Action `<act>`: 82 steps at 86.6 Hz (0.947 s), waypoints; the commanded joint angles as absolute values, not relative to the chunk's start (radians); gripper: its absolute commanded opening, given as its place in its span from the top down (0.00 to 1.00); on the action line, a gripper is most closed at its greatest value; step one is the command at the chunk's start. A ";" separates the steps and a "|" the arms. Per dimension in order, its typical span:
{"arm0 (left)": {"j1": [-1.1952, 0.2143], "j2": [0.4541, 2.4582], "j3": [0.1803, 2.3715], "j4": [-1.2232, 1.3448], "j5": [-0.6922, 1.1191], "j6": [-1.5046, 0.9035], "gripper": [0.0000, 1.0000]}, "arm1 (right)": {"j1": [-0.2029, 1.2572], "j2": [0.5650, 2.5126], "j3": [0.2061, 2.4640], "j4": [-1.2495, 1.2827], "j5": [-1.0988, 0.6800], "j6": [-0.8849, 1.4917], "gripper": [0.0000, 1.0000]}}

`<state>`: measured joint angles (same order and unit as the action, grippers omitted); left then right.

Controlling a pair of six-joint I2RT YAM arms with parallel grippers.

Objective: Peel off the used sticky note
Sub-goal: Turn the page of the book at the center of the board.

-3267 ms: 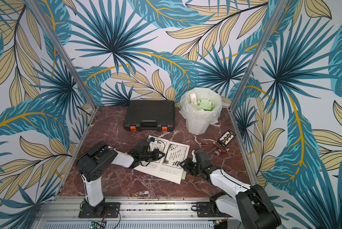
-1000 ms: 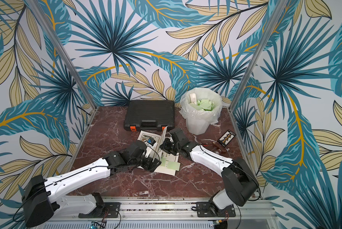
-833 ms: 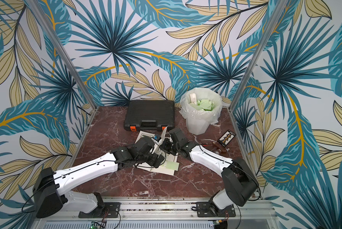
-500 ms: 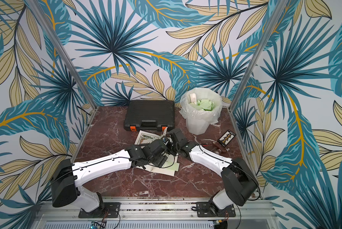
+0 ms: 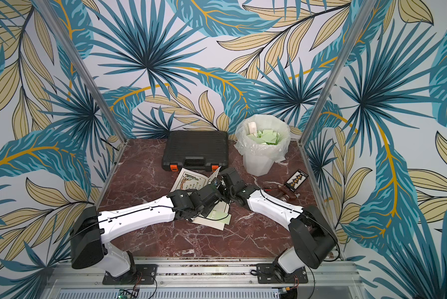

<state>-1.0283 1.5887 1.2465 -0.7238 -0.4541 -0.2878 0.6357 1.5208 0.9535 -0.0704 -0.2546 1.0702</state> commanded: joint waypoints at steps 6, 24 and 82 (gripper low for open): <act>-1.023 1.605 1.244 -0.749 -0.466 -0.301 0.79 | 0.640 1.522 0.929 0.011 -0.282 1.099 0.89; -1.023 1.615 1.222 -0.721 -0.443 -0.313 0.95 | 0.634 1.523 0.913 0.065 -0.301 1.125 0.83; -0.917 1.491 1.076 -0.579 -0.326 -0.474 1.00 | 0.487 1.293 0.786 0.048 -0.339 1.084 0.65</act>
